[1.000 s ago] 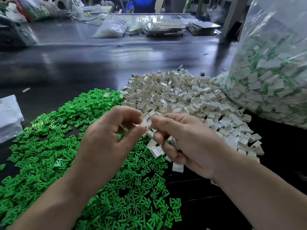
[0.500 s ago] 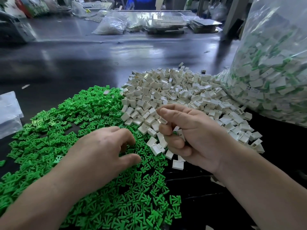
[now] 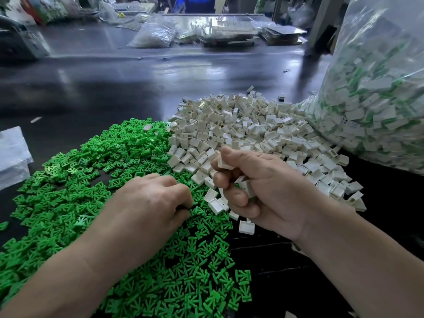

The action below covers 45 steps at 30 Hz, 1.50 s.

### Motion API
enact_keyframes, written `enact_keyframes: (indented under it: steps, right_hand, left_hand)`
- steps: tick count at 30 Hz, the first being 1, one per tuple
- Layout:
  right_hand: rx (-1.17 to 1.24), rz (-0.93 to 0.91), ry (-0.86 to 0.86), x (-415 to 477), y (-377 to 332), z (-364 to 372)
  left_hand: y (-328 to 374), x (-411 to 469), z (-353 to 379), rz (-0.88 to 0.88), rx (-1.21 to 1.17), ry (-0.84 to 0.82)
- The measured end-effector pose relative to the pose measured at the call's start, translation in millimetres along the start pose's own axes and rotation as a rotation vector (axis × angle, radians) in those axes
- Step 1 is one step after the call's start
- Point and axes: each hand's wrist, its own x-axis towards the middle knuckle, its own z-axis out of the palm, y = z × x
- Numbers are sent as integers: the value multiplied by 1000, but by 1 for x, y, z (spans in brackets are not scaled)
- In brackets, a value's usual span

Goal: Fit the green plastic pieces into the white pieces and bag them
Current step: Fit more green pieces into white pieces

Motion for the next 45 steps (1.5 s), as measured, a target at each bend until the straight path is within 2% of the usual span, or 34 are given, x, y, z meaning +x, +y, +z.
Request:
enact_keyframes:
  steps: [3, 8, 12, 17, 23, 27, 32, 37, 41, 45]
  right_hand:
    - [-1, -11, -1, 0, 0, -1]
    - [-16, -10, 1, 0, 0, 1]
    - [-46, -2, 23, -1, 1, 4]
    - [-260, -82, -3, -3, 3, 6]
    - [-398, -118, -14, -7, 4, 12]
    - [-409, -157, -36, -9, 5, 13]
    - [-420, -187, -21, -8, 6, 12]
    - [-496, -215, 11, -7, 9, 10]
    - [-443, -206, -35, -8, 8, 10]
    - [-329, -158, -131, -8, 4, 9]
  left_hand:
    - [-2, 0, 5, -19, -73, 41]
    - [-4, 2, 7, -237, -590, 222]
    - [-3, 6, 5, -398, -1080, 212]
    - [-5, 9, 1, -458, -1405, 189]
    - [-2, 8, 0, -415, -1493, 157]
    - [2, 6, 1, -380, -1485, 127]
    - [0, 6, 1, -378, -1493, 186]
    - [2, 6, 0, -356, -1476, 175]
    - [1, 5, -1, -319, -1464, 151]
    - [2, 4, -3, -269, -1708, 16]
